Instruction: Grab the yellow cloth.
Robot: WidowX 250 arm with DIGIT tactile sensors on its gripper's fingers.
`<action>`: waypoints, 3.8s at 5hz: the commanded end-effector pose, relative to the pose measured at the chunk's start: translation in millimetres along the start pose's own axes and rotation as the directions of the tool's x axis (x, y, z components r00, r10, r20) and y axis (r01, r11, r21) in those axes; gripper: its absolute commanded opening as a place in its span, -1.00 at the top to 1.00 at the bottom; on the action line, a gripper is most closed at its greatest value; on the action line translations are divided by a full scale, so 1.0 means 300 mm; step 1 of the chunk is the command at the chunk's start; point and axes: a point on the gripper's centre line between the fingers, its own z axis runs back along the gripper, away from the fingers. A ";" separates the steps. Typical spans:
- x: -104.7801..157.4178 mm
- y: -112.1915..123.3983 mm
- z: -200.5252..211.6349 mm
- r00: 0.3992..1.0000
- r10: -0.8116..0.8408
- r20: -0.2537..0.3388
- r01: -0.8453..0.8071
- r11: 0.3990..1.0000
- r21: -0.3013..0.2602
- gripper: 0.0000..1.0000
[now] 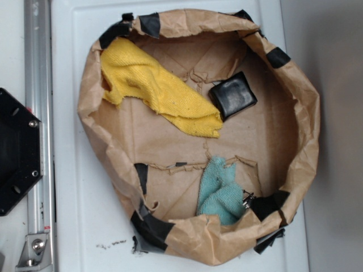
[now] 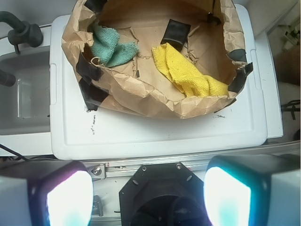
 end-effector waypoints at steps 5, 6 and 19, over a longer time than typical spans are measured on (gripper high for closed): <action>0.409 0.156 -0.521 0.916 -0.401 -0.013 0.400 0.912 0.094 -1.00; 0.333 0.219 -0.657 0.885 -0.460 -0.071 0.465 0.881 0.087 -1.00; 0.350 0.208 -0.783 0.993 -0.100 -0.062 0.103 0.993 0.056 -1.00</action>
